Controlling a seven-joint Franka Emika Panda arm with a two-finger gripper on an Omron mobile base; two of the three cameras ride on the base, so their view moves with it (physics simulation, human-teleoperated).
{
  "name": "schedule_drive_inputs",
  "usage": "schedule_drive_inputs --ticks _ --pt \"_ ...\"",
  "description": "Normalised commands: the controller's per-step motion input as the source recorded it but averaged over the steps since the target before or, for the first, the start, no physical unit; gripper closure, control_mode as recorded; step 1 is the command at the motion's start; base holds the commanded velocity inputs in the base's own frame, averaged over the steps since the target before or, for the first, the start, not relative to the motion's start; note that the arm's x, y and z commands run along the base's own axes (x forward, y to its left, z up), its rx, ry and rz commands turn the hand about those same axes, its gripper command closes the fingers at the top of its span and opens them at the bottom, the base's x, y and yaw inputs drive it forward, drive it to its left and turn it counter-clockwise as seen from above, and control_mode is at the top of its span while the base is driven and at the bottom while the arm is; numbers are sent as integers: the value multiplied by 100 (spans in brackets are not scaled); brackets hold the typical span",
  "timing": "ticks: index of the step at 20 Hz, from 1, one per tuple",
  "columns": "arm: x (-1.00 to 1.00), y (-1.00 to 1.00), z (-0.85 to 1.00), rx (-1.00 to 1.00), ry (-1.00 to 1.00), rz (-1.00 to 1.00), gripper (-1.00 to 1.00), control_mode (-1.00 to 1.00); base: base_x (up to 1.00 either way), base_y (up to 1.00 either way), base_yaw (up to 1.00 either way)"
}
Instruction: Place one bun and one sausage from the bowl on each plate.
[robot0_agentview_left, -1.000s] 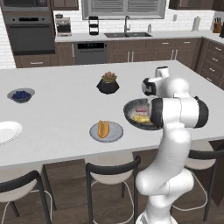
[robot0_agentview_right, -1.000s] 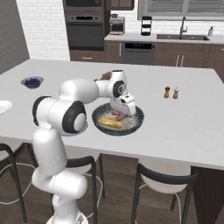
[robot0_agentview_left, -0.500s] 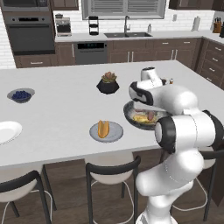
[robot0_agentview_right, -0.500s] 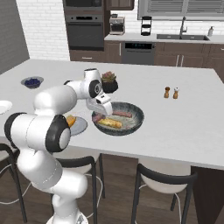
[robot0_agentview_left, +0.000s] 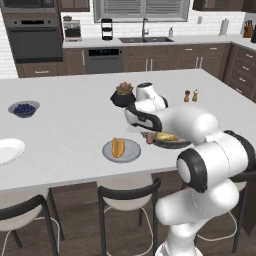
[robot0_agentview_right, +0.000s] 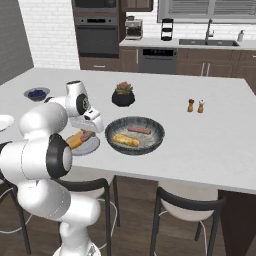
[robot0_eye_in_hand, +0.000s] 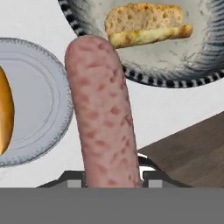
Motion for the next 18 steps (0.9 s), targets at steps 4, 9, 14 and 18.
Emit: schedule_drive_inputs --ticks 4,9,14,18 --pt "7 88 -7 10 0 12 100 -100 0 0 0" --pt "3 31 -11 4 3 0 100 -100 0 0 0" --pt "12 37 -26 11 2 0 100 -100 0 0 0" --pt "18 12 -51 11 0 0 100 -100 0 0 0"
